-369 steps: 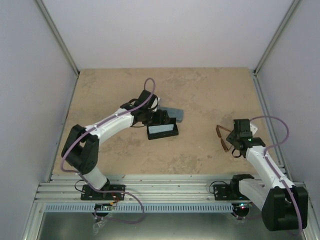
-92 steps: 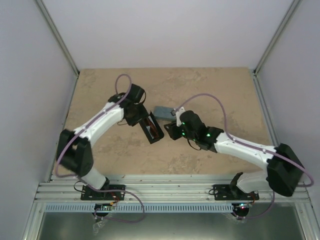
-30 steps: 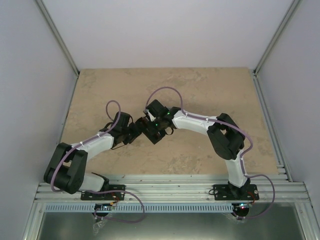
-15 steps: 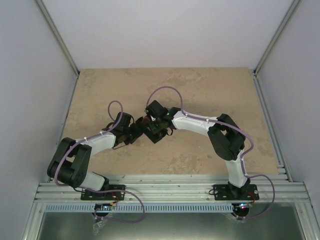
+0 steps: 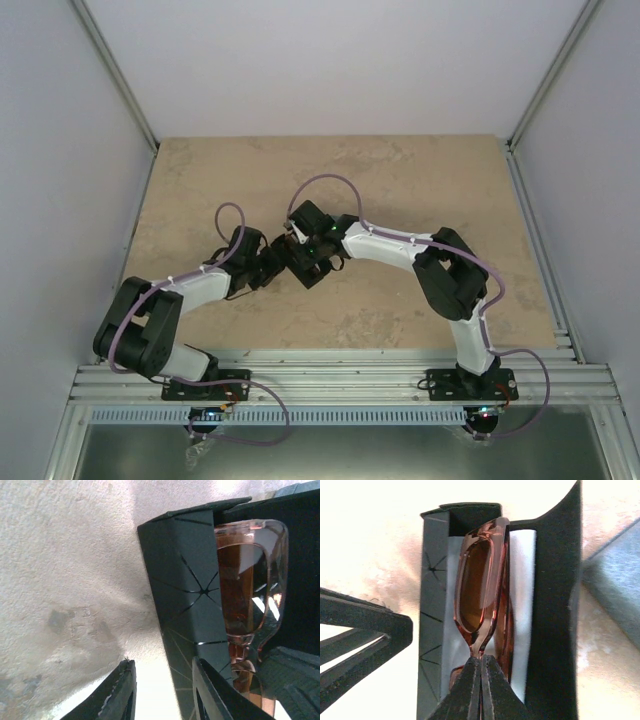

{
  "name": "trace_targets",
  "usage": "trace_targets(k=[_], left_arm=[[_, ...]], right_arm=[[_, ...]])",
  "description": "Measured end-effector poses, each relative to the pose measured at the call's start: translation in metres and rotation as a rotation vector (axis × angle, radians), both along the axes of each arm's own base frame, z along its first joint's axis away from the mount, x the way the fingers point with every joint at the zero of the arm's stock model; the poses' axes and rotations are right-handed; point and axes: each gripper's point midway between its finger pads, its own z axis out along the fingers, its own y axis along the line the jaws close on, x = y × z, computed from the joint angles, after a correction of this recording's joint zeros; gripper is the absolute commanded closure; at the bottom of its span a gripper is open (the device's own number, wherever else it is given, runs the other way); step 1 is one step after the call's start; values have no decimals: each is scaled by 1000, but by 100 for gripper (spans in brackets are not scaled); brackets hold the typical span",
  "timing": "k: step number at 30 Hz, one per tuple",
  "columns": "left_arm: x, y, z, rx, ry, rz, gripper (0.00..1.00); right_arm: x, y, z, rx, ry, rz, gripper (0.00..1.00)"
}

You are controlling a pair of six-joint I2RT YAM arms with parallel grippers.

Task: Organize the sunglasses
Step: Adjust the sunglasses in the sunglasses case.

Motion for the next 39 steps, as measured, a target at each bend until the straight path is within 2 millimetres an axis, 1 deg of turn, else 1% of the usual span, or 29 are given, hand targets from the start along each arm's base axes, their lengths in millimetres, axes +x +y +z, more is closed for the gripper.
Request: trace_targets(k=[3, 13, 14, 16, 19, 22, 24, 31, 34, 39], left_arm=[[0, 1, 2, -5, -21, 8, 68], [0, 5, 10, -31, -92, 41, 68], [2, 5, 11, -34, -99, 41, 68], [4, 4, 14, -40, -113, 41, 68], [6, 3, 16, -46, -127, 40, 67], [8, 2, 18, -50, -136, 40, 66], [9, 1, 18, -55, -140, 38, 66], [10, -1, 13, -61, -132, 29, 66], [10, -3, 10, -64, -124, 25, 66], [10, -3, 8, -66, -119, 24, 66]], right_arm=[[-4, 5, -1, 18, 19, 26, 100], [-19, 19, 3, 113, 112, 105, 99], [-21, 20, 4, 123, 123, 112, 99], [-22, 21, 5, 135, 138, 119, 92], [-19, 19, 4, 136, 140, 110, 81], [-14, 15, 3, 114, 118, 89, 78], [-9, 11, 2, 90, 89, 67, 78], [0, 4, 1, 29, 16, 27, 79], [2, 1, 0, 2, -4, 14, 79], [1, 1, 1, -3, -15, 16, 80]])
